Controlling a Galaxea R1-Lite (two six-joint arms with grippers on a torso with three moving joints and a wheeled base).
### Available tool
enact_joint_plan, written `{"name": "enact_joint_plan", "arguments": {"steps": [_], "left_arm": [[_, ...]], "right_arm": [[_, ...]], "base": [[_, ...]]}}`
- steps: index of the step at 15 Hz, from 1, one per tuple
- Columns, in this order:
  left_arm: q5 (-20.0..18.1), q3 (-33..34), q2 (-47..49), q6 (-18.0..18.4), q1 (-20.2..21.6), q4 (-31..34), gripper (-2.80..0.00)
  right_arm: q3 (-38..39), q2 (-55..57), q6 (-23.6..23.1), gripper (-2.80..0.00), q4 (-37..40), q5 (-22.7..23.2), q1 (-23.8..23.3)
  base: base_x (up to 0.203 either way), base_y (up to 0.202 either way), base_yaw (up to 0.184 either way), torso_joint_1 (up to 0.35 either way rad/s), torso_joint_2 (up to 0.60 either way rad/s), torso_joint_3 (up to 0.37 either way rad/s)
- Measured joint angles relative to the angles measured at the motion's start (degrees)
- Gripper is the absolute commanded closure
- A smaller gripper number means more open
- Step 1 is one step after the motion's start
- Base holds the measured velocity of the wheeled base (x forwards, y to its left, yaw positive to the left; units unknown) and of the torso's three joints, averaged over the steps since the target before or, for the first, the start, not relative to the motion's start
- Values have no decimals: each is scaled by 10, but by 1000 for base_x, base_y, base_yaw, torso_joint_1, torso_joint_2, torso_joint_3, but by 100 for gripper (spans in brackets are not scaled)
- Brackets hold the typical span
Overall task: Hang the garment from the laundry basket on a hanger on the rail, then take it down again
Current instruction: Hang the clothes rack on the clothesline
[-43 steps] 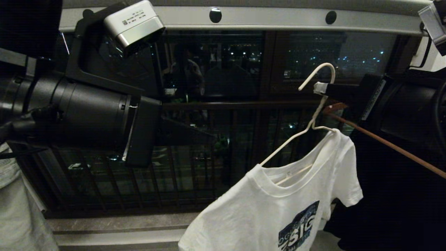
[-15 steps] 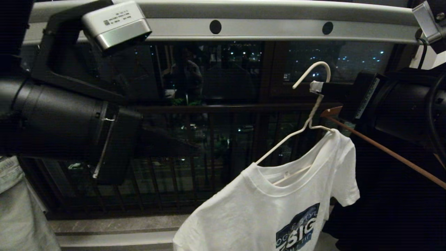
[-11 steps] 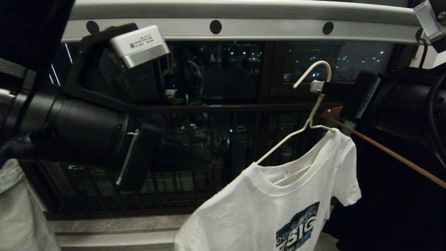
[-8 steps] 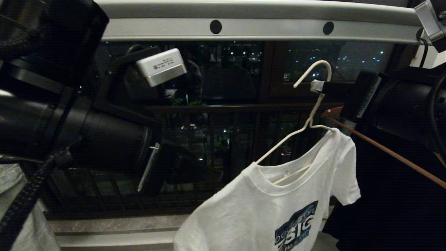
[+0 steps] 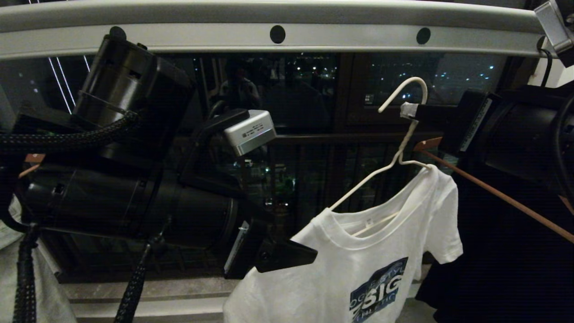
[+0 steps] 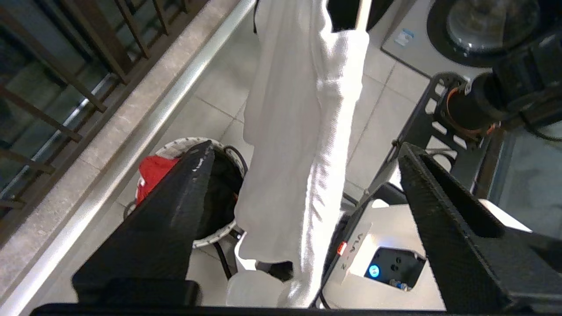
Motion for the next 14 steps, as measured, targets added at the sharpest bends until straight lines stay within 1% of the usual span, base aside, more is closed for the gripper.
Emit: {"name": "enact_joint_plan", "arguments": {"steps": [3, 5, 6, 10, 11, 14], "left_arm": [[0, 10, 5, 21, -4, -1, -280], [1, 14, 18, 25, -4, -15, -280], [1, 22, 24, 24, -4, -35, -280], [0, 72, 38, 22, -3, -155, -280], [0, 79, 39, 22, -3, -165, -280], [0, 85, 41, 22, -3, -165, -280]], "right_arm": [[0, 0, 0, 0, 0, 0, 0], [0, -1, 0, 0, 0, 0, 0], [0, -2, 0, 0, 0, 0, 0], [0, -2, 0, 0, 0, 0, 1], [0, -2, 0, 0, 0, 0, 1], [0, -2, 0, 0, 0, 0, 1]], "base": [[0, 0, 0, 0, 0, 0], [0, 0, 0, 0, 0, 0], [0, 0, 0, 0, 0, 0], [0, 0, 0, 0, 0, 0], [0, 0, 0, 0, 0, 0], [0, 0, 0, 0, 0, 0]]}}
